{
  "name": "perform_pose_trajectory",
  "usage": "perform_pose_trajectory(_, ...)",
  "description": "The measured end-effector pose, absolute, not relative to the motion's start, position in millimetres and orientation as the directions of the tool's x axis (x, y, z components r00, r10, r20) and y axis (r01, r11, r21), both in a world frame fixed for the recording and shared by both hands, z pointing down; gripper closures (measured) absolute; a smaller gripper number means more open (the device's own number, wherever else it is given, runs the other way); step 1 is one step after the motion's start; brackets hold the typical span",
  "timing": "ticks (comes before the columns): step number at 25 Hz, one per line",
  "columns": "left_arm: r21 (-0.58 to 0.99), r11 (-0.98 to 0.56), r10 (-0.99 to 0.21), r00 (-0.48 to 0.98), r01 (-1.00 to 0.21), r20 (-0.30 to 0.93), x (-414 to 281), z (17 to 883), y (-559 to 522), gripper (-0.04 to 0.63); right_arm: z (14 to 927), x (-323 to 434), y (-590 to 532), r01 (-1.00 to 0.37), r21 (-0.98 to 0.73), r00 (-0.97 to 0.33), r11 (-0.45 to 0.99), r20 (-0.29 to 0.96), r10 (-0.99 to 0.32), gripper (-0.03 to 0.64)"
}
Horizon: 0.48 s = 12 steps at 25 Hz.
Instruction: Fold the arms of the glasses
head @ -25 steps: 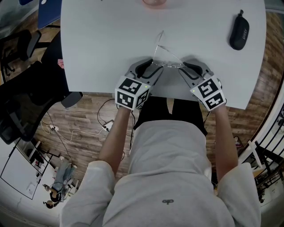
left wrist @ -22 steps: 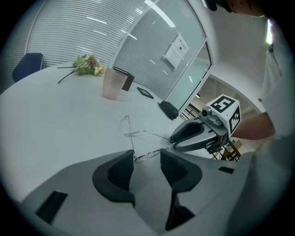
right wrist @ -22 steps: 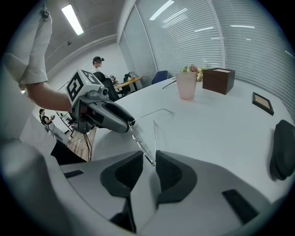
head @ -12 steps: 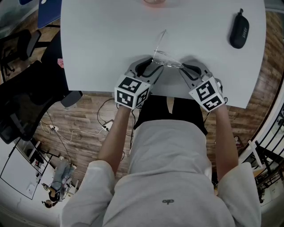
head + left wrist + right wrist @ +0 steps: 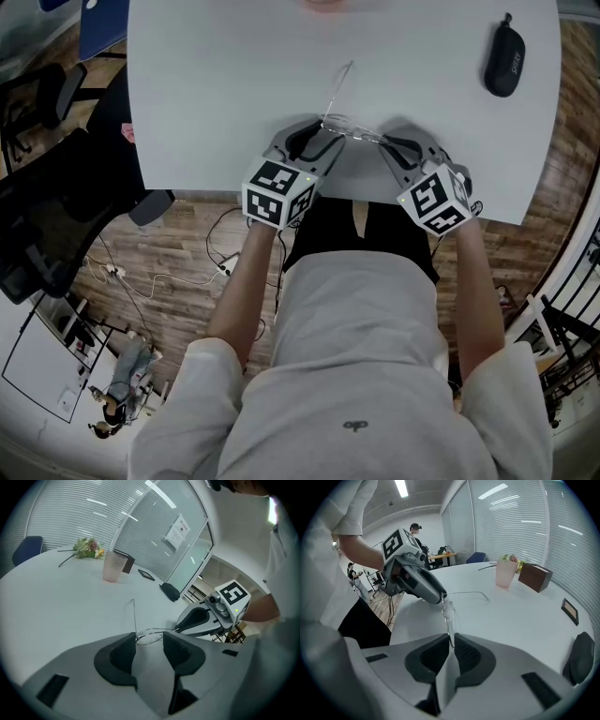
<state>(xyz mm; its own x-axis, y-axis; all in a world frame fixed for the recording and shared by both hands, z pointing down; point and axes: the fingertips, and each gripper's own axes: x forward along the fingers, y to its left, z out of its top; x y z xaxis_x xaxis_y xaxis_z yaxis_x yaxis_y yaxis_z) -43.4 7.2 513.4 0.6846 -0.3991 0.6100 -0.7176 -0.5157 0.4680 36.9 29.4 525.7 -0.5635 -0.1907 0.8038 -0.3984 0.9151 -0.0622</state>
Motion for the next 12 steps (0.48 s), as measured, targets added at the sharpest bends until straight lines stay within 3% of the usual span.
perform_pose_trajectory(8,0.465,-0.519,-0.4,0.684,-0.717,0.61,-40.4,513.7,6.9,0.407,528.0,39.6,29.5,-0.405,-0.044,-0.551,0.913,0.809,-0.206,0.572)
perform_pose_trajectory(12,0.468,-0.528,-0.39,0.692,-0.709,0.608,-38.0,512.6,10.1,0.407,525.3,39.8,30.8,-0.411,-0.05,-0.551,0.91,0.809,-0.204,0.517)
